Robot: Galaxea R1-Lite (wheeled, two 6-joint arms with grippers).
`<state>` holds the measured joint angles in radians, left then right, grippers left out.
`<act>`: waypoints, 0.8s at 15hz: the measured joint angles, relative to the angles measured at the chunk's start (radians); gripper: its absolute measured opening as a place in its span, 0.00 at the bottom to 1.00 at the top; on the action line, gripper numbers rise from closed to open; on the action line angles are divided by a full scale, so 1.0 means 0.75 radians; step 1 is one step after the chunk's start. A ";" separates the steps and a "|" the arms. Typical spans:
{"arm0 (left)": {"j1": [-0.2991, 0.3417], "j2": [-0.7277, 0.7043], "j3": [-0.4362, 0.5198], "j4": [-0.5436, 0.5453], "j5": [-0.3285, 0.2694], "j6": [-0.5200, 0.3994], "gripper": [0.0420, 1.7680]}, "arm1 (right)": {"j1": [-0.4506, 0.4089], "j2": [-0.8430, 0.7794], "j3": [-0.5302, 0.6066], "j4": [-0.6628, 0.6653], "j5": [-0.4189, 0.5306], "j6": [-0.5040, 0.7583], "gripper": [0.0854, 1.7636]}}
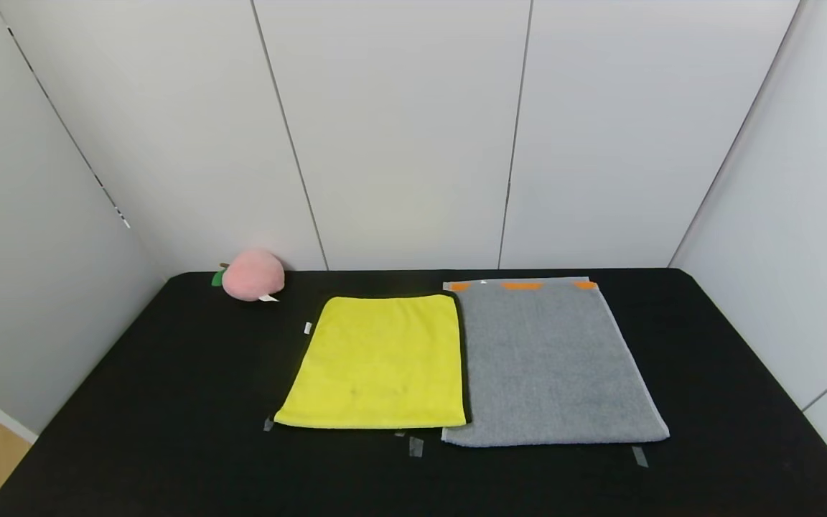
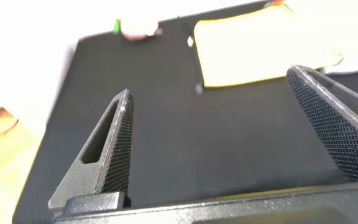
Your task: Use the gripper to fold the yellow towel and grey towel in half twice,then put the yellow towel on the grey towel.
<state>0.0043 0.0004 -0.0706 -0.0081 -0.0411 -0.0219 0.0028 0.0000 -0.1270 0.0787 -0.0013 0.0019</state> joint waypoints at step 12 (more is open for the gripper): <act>-0.002 0.286 -0.630 0.218 -0.050 0.137 0.97 | 0.041 0.312 -0.648 0.288 0.014 -0.002 0.97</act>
<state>0.0028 0.2149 -0.5434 0.1555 -0.0787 0.0811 0.0336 0.2338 -0.6132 0.2947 0.0094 0.0004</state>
